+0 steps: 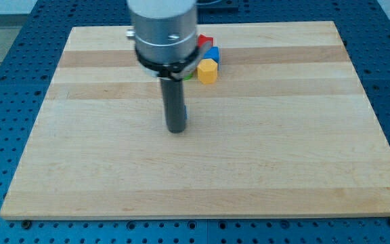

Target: Move the blue triangle diagonally to the bottom left of the yellow hexagon

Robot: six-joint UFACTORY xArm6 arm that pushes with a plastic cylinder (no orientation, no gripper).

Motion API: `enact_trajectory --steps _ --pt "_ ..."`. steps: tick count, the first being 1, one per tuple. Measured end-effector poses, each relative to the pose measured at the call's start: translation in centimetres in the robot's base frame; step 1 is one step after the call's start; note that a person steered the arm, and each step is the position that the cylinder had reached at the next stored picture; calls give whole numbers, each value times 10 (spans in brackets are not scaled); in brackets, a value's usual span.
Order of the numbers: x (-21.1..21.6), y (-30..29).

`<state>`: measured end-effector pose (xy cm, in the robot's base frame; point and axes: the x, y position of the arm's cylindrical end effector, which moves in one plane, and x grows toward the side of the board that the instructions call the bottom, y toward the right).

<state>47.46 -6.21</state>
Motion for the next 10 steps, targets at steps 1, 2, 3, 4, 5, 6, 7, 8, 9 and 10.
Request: enact_trajectory --steps 1,2,3,4,5,6,7,8,9,10 --pt "-1 -14" --pt "-5 -14" --pt "-11 -14" --pt "-16 -14" --pt "-19 -14" --pt "-23 -7" --pt "-23 12" --pt "-30 12" --pt "-45 -7" --pt "-52 1"
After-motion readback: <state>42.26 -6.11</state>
